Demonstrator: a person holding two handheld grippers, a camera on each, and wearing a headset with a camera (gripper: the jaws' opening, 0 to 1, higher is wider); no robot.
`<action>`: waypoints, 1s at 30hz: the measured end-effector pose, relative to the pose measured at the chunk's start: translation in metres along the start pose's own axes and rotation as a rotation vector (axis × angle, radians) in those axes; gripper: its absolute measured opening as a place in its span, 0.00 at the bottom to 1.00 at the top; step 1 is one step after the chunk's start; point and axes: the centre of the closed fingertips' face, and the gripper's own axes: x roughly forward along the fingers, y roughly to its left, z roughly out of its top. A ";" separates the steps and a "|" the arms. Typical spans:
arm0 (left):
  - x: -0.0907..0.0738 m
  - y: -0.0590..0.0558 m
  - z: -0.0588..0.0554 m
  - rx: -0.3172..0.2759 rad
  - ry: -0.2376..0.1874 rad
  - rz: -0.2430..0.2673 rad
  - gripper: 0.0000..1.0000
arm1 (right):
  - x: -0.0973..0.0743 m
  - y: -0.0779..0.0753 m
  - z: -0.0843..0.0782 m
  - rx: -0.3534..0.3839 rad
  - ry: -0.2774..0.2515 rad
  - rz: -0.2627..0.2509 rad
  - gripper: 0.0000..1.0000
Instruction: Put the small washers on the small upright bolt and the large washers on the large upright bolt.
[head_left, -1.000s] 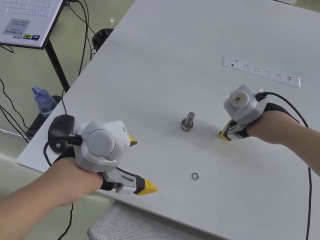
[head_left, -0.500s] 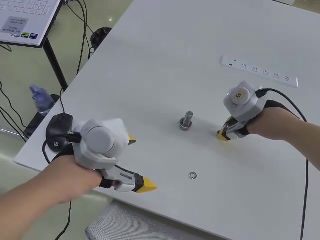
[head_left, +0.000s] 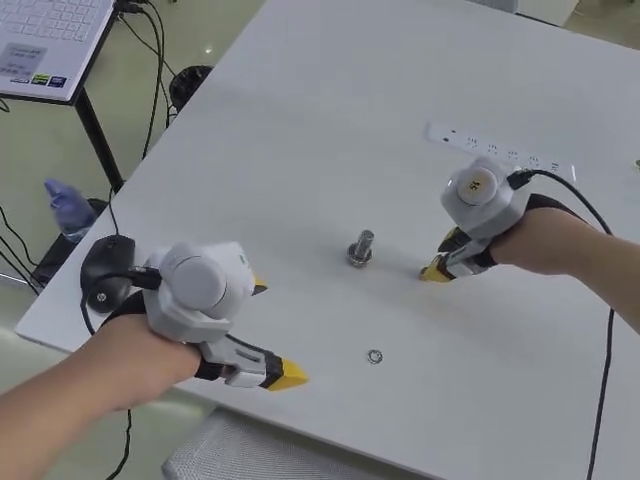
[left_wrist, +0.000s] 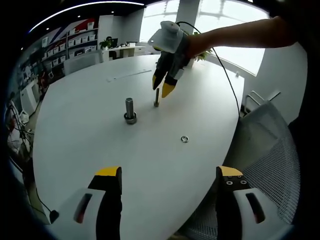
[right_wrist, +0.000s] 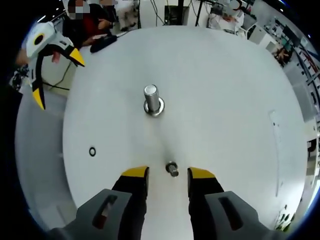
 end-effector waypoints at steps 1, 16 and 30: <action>0.000 0.000 0.001 0.001 -0.003 0.000 0.76 | -0.003 0.002 0.001 -0.001 -0.001 -0.002 0.32; -0.012 0.000 0.014 0.024 -0.039 0.032 0.77 | -0.028 0.021 0.005 -0.022 -0.023 -0.020 0.32; -0.017 -0.004 0.008 0.022 -0.023 0.058 0.81 | -0.033 0.061 0.002 -0.025 -0.050 0.009 0.30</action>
